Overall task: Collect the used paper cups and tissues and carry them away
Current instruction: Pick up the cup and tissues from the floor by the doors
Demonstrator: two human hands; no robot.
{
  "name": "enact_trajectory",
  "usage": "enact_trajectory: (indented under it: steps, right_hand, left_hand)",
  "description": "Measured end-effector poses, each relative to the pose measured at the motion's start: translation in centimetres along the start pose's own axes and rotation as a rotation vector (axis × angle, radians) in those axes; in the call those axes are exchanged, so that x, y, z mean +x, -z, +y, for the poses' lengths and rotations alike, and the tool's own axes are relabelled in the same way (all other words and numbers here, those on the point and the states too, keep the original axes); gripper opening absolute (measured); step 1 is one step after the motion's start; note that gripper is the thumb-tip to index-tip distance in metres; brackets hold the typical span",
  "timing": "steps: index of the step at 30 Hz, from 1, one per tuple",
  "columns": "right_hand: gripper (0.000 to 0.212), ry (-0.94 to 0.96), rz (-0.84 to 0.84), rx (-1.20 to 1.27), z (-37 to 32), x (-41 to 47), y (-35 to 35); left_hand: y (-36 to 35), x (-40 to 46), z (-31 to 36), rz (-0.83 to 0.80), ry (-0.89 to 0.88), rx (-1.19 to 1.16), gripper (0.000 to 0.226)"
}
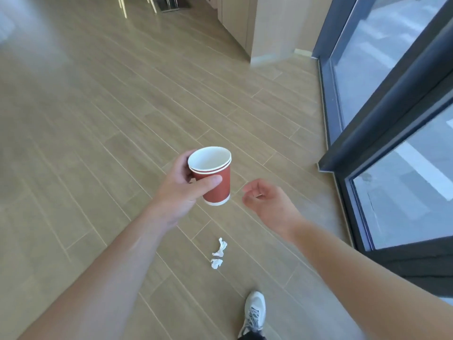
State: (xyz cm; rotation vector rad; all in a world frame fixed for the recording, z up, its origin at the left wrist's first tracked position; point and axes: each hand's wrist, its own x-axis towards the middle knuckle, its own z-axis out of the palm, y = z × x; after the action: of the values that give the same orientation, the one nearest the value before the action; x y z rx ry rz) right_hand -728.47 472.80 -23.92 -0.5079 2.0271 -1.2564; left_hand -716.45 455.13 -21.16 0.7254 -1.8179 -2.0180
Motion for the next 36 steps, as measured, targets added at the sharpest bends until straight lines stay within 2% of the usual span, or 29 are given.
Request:
enact_trajectory:
  steps: [4,8,11,14,17,21,25,31,36]
  right_hand:
    - [0.014,-0.093,-0.076,-0.011,1.9,2.8,-1.9]
    - [0.024,-0.201,-0.120,-0.015,5.7,3.9,-4.4]
    - [0.021,-0.256,-0.129,-0.040,8.9,4.8,-6.0]
    - [0.013,-0.299,-0.133,-0.082,12.5,6.2,-7.8]
    - [0.016,-0.342,-0.154,-0.137,17.1,8.4,-10.2]
    - [0.034,-0.403,-0.189,-0.223,26.1,12.6,-14.7]
    - [0.032,-0.362,-0.250,-0.399,38.3,17.5,-20.5]
    - [0.062,-0.340,-0.347,-0.731,55.7,24.6,-28.2]
    - [0.070,-0.174,-0.375,-1.003,67.2,28.5,-32.4]
  left_hand:
    - [0.7,1.1,-2.4,0.098,-0.021,0.030,0.065]
    - [1.9,1.8,-6.5,0.169,0.036,0.035,0.064]
    - [3.1,2.3,-10.0,0.176,0.110,0.047,0.061]
    - [4.2,2.7,-13.9,0.177,0.177,0.054,0.068]
    - [5.5,3.4,-19.2,0.174,0.246,0.062,0.068]
    - [7.6,4.8,-29.6,0.204,0.330,0.053,0.070]
    - [10.2,6.5,-41.6,0.254,0.376,0.044,0.072]
    - [12.6,8.3,-58.4,0.292,0.420,0.039,0.083]
    - [13.3,8.0,-69.3,0.308,0.457,0.006,0.082]
